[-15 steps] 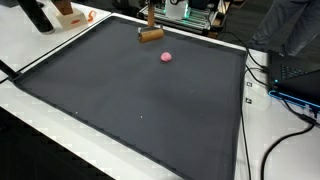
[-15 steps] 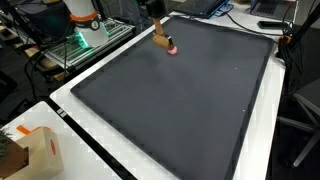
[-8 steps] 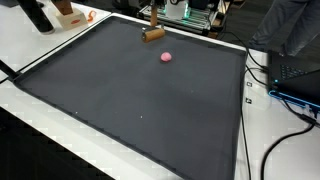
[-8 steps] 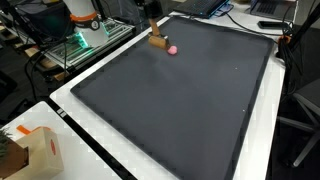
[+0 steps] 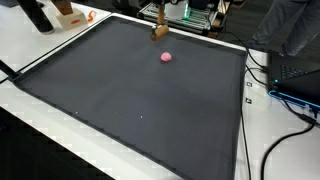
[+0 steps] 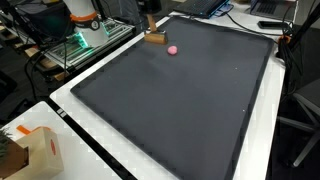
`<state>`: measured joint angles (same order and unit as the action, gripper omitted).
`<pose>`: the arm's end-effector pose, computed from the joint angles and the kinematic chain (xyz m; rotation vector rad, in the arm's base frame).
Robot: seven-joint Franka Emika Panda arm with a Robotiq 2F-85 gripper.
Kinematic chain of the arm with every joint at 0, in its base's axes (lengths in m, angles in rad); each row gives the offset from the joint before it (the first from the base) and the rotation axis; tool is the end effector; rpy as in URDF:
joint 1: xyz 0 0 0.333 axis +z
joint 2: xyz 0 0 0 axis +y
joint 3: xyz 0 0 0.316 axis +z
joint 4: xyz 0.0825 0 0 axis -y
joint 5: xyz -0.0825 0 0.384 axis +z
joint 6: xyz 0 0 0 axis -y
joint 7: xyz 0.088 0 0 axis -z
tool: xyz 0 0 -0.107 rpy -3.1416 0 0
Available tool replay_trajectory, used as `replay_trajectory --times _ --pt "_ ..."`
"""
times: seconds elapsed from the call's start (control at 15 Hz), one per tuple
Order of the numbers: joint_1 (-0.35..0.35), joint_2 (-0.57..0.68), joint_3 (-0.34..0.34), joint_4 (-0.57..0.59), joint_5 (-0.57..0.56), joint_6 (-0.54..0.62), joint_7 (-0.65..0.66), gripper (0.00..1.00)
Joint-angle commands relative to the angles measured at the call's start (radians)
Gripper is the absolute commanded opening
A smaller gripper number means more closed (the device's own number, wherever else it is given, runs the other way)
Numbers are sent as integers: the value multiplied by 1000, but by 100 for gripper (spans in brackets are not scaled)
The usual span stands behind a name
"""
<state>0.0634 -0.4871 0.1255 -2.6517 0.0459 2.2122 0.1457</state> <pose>0.3759 0.0718 0.4003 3.1269 0.0053 0.0749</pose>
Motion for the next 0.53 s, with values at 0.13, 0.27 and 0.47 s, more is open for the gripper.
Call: replay_trajectory --times 0.13,0.27,0.47 --pt "76 -37 34 17 -34 -115 -93 23" --pt "102 -35 52 29 -43 -139 -114 23" --pt "137 -34 74 58 -60 -175 -144 23"
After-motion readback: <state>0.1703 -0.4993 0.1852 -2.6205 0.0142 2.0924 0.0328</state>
